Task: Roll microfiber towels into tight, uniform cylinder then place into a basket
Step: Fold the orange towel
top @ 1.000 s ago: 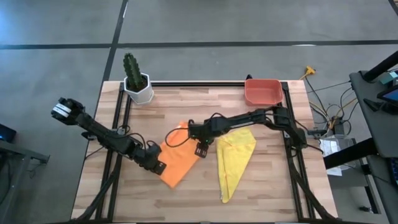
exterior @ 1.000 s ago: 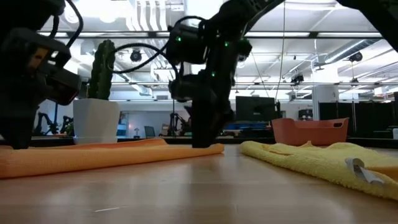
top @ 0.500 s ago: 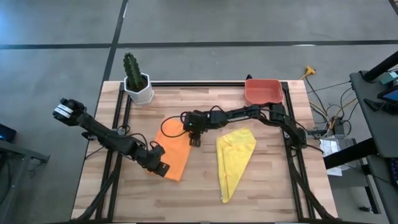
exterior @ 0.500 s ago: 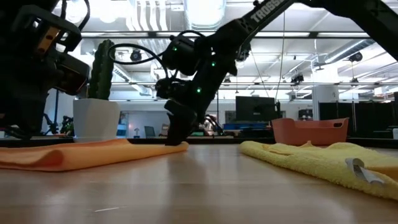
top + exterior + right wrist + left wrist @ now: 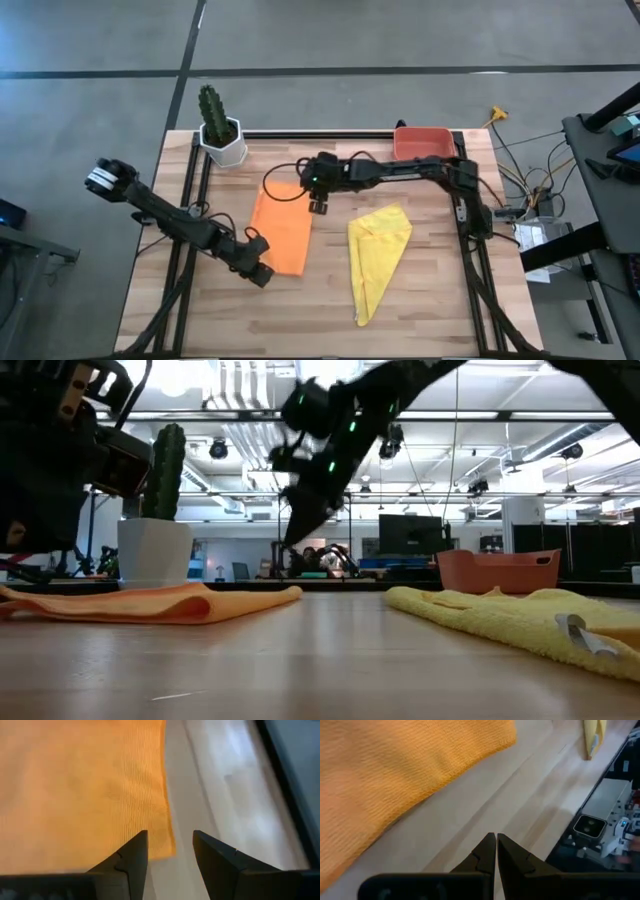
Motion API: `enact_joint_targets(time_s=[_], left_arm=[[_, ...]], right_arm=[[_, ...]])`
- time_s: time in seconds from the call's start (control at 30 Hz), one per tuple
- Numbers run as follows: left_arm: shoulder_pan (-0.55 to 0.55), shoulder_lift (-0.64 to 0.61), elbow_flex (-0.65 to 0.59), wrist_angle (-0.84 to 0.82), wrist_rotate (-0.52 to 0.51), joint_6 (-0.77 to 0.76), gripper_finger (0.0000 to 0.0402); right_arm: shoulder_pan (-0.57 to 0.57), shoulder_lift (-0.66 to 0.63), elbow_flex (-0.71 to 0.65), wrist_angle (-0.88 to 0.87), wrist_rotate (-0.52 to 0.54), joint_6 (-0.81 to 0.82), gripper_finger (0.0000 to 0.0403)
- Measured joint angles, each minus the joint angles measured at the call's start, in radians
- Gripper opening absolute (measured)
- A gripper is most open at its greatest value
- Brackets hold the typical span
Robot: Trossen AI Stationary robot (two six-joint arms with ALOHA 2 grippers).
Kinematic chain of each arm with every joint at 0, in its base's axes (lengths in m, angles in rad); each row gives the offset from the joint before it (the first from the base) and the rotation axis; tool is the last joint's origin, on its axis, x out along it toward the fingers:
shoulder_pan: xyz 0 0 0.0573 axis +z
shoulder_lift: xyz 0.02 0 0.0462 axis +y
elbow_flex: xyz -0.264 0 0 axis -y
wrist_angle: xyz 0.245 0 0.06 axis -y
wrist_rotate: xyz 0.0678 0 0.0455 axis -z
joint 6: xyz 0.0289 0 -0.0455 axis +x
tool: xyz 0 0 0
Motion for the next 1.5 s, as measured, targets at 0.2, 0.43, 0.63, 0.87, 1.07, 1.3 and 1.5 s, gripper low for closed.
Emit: enact_joint_targets(time_s=[0.2, 0.43, 0.63, 0.87, 1.07, 1.3, 1.5], left_arm=[[0.0, -0.106, 0.0, -0.166, -0.031, 0.049, 0.0001], [0.0, -0.285, -0.001, -0.29, -0.178, 0.181, 0.0001], [0.0, -0.383, 0.0, -0.334, -0.21, 0.247, 0.0001], [0.0, -0.44, 0.0, -0.409, -0.217, 0.254, 0.0001], [0.0, -0.418, 0.0, -0.414, -0.212, 0.254, 0.0001], [0.0, -0.367, 0.0, -0.414, -0.182, 0.254, 0.0001], [-0.001, -0.335, 0.0, -0.414, -0.12, 0.26, 0.0001]], right_arm=[[0.016, -0.167, -0.015, -0.082, -0.19, 0.052, 0.0153], [0.104, -0.216, -0.058, -0.069, -0.287, -0.188, 0.0155], [0.195, -0.148, -0.058, -0.043, -0.322, -0.289, 0.0197], [0.28, -0.024, -0.035, 0.033, -0.322, -0.332, 0.0263], [0.34, 0.08, 0.007, 0.081, -0.324, -0.323, 0.0269], [0.38, 0.163, 0.054, 0.097, -0.318, -0.338, 0.0238], [0.388, 0.22, 0.105, 0.096, -0.297, -0.377, 0.0218]])
